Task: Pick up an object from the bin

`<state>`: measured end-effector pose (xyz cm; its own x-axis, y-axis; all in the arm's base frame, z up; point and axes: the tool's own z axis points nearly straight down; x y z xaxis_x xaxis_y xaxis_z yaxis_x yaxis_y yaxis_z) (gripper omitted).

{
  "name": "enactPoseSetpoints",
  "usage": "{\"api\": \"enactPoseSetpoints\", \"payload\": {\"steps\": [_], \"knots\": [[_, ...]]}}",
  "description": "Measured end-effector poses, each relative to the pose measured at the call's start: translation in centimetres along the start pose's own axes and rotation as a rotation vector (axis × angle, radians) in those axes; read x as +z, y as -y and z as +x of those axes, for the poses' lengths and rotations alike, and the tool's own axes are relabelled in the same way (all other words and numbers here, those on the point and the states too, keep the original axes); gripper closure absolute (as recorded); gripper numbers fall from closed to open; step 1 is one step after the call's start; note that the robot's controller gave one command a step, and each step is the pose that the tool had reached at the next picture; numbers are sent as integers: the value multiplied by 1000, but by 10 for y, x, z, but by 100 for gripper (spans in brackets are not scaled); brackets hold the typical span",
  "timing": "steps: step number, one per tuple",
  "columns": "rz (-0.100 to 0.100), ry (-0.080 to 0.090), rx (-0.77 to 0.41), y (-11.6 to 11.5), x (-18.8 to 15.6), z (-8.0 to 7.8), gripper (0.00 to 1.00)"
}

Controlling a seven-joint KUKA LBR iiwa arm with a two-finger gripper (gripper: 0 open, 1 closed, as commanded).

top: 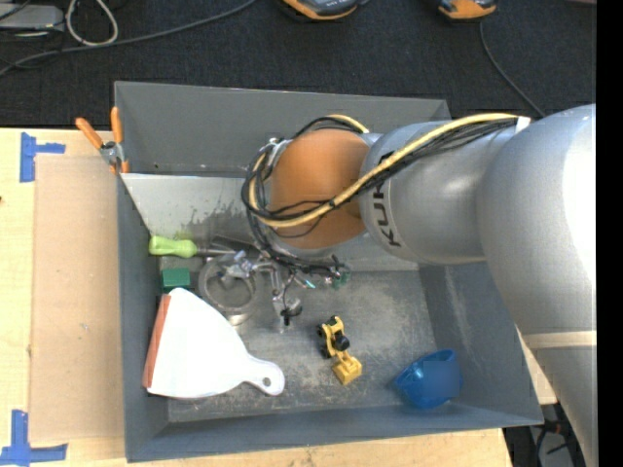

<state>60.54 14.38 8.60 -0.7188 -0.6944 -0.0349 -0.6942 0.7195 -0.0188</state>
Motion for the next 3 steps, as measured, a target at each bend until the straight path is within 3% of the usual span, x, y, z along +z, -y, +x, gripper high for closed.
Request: {"api": "enactPoseSetpoints", "payload": {"steps": [3], "knots": [[0, 1, -55, -2, -2, -2, 0]]}}
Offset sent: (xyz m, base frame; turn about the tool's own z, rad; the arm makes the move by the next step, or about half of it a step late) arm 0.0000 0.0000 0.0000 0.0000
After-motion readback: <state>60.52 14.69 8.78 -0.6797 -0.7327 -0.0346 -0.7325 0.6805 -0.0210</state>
